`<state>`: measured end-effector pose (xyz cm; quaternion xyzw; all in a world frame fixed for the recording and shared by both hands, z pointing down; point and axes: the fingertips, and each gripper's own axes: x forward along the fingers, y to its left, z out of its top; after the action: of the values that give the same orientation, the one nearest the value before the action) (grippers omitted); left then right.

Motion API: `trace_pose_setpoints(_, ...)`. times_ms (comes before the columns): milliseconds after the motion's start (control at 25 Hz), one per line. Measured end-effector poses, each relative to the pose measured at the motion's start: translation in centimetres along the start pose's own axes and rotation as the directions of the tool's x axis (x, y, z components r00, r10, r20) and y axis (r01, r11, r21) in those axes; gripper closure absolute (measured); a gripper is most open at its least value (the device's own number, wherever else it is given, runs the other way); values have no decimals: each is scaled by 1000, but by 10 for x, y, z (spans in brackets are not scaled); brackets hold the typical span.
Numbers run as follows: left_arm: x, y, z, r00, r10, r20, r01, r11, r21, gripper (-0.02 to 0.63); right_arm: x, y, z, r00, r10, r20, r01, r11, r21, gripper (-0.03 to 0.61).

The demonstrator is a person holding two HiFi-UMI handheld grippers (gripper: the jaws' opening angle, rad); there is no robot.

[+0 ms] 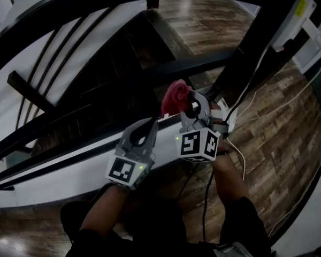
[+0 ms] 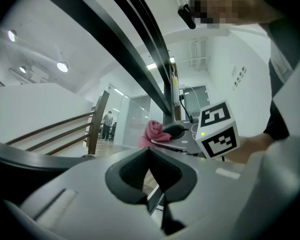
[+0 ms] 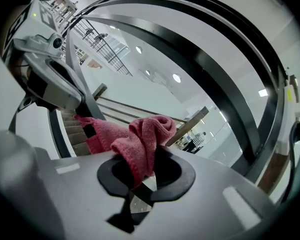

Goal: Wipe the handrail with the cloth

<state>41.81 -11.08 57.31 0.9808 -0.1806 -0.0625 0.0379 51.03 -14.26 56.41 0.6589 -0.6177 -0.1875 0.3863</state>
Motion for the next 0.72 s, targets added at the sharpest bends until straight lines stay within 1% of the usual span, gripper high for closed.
trace_pose_setpoints(120,5,-4,-2,999,-31,8,31,999,-20,615,0,-8,-9,1000,-23,-15,23,1000,5,532)
trace_pose_setpoints(240,11,-15,3,998,-59,30,60,998,-7,615,0,-17,-17,999,-39,-34,40,999,6,532)
trace_pose_setpoints(440,27,-35,2,992,-118,34,119,993,-23,615,-3,-36,-41,994,-83,-72,84,996,11,531)
trace_pose_setpoints(560,32,-46,1,987,-156,21,156,988,3,615,-4,-46,-53,990,-110,-92,111,994,11,532)
trace_pose_setpoints(640,39,-55,-1,983,-185,-5,185,982,26,615,-5,-52,-60,987,-124,-104,126,992,14,532)
trace_pose_setpoints(720,46,-64,-1,975,-222,-18,223,974,29,615,-5,-56,-65,985,-134,-112,137,990,16,532)
